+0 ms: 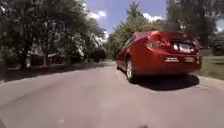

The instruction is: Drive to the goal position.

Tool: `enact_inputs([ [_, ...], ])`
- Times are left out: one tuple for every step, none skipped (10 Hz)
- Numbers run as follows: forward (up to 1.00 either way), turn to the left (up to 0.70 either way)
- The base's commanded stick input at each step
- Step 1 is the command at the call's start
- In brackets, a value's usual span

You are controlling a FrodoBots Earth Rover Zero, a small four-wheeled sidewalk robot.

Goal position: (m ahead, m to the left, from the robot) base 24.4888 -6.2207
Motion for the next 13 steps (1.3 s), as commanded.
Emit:
enact_inputs([
  [0.85,0.0],
  [0.85,0.0],
  [0.85,0.0],
  [0.85,0.0],
  [0.85,0.0],
  [0.85,0.0],
  [0.85,0.0],
  [0.85,0.0],
  [0.85,0.0],
  [0.85,0.0],
  [0.85,0.0],
  [0.85,0.0],
  [0.85,0.0],
])
